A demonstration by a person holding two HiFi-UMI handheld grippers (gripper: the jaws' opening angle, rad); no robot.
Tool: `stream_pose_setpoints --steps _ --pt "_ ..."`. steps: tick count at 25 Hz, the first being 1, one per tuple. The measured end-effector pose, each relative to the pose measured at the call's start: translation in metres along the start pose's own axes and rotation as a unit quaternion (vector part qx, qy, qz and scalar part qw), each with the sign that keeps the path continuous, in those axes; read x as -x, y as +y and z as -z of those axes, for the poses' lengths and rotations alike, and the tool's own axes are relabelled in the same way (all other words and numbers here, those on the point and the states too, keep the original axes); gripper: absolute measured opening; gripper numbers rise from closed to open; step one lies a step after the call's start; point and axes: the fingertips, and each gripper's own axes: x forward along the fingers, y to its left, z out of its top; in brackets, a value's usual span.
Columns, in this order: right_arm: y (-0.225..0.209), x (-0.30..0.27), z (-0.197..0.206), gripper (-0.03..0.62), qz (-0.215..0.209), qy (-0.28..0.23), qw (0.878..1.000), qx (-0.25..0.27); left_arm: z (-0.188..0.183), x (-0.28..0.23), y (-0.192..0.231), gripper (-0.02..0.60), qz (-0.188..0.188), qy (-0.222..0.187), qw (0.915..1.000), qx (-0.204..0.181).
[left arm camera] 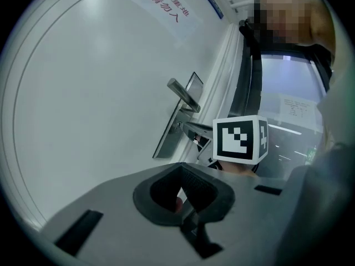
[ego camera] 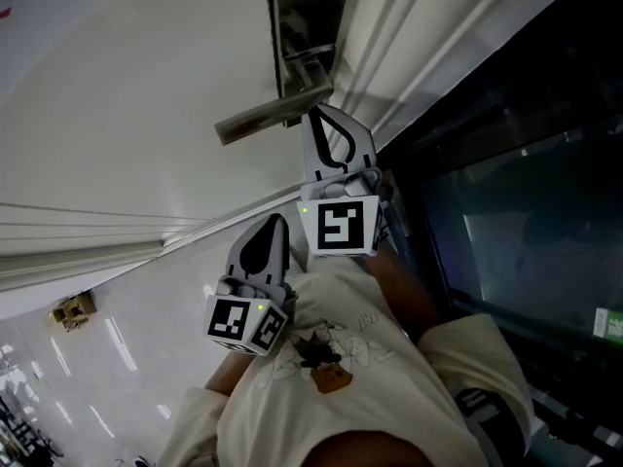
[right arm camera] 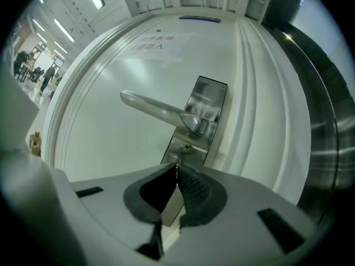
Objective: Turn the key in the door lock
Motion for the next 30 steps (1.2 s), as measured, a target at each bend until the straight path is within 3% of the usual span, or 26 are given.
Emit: stream_pose_setpoints --steps 8,14,20,23,30 --pt "-0.006 0.001 0.000 0.014 -0.021 -0.021 0.991 -0.132 -0.007 -0.001 0.003 0.006 -0.007 -0.011 0.9999 -0.003" --pt "-0.010 0.002 0.006 0.015 -0.049 -0.025 0.969 -0.240 -0.011 -0.002 0.005 0.005 -0.011 -0.016 0.9998 -0.003" --pt "-0.014 0.001 0.007 0.015 -0.070 -0.026 0.946 -0.315 -0.011 -0.001 0.007 0.005 -0.013 -0.017 0.9997 -0.007" --pt "-0.015 0.001 0.008 0.015 -0.076 -0.030 0.929 -0.360 -0.011 0.000 0.009 0.005 -0.018 -0.017 0.9997 -0.005" --pt "-0.018 0.001 0.013 0.017 -0.104 -0.040 0.870 -0.481 -0.010 0.001 0.009 0.005 -0.016 -0.016 0.9997 -0.010"
